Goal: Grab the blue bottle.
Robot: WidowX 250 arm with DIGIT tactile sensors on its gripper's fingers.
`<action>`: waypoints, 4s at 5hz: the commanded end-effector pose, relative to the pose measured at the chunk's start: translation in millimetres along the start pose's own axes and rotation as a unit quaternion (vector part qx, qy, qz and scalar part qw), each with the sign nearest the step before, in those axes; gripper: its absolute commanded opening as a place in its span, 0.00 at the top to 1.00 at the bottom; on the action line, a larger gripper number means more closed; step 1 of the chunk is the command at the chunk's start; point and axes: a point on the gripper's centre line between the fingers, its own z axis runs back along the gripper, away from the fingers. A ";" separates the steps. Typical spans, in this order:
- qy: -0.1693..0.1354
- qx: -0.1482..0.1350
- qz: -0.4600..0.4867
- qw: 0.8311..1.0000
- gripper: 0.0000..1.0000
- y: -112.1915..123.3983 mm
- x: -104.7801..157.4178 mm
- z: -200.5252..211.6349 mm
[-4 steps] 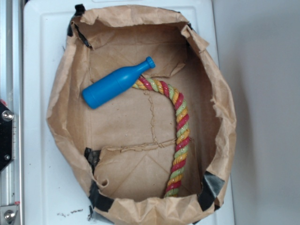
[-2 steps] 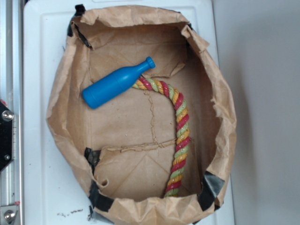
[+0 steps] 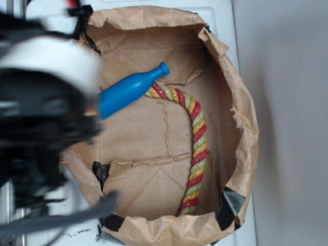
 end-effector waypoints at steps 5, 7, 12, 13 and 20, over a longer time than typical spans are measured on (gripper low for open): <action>0.034 0.072 0.029 0.996 0.00 58.4 -0.8 -93.5; 0.025 0.080 0.037 0.996 0.00 61.1 3.4 -110.4; 0.000 0.070 0.170 0.983 0.00 67.4 13.7 -171.8; 0.008 0.088 0.155 0.984 0.00 64.5 12.6 -181.8; -0.040 0.135 -0.099 0.985 1.00 -6.0 33.6 -68.7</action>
